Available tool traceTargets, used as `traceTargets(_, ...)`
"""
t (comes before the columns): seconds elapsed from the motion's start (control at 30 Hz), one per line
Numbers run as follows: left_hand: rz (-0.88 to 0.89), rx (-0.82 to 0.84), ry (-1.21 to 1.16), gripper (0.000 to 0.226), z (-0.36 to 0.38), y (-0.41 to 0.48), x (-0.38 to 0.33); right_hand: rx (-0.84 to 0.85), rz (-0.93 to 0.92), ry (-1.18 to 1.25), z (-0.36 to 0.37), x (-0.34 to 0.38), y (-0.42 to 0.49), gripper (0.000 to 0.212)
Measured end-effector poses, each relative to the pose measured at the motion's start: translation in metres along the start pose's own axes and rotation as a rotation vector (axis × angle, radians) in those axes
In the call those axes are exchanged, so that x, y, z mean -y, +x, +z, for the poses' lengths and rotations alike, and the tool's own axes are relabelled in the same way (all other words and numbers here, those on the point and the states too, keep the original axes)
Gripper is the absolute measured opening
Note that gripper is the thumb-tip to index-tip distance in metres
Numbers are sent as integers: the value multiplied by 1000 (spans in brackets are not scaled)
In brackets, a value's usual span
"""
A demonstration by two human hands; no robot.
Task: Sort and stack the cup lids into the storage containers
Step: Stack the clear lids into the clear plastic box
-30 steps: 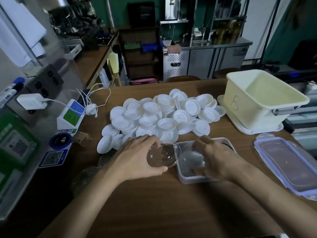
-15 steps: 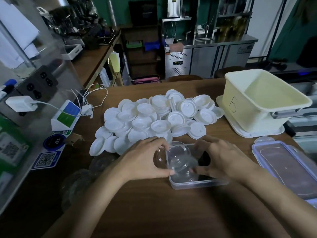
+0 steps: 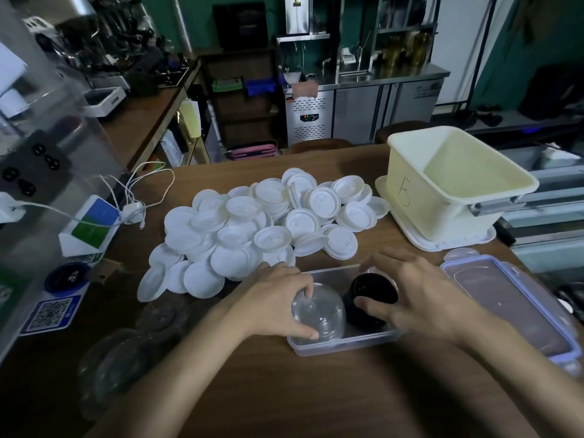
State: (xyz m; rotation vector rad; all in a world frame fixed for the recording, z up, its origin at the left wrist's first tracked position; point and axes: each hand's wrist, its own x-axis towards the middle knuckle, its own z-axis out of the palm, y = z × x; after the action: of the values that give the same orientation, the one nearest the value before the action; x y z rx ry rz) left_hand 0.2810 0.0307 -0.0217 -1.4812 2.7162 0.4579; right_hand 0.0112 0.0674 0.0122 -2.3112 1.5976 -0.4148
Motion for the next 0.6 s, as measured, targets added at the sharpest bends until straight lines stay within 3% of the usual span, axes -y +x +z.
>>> traceTargets(0.13, 14, 30, 18, 56, 4, 5, 3, 20, -6, -10, 4, 0, 3, 43)
traceTargets(0.3, 55, -12, -18, 36, 5, 8, 3, 20, -17, -18, 10, -1, 7, 40)
traceTargets(0.6, 65, -8, 7, 46, 18, 9, -4, 51, -45, -27, 16, 5, 8, 34)
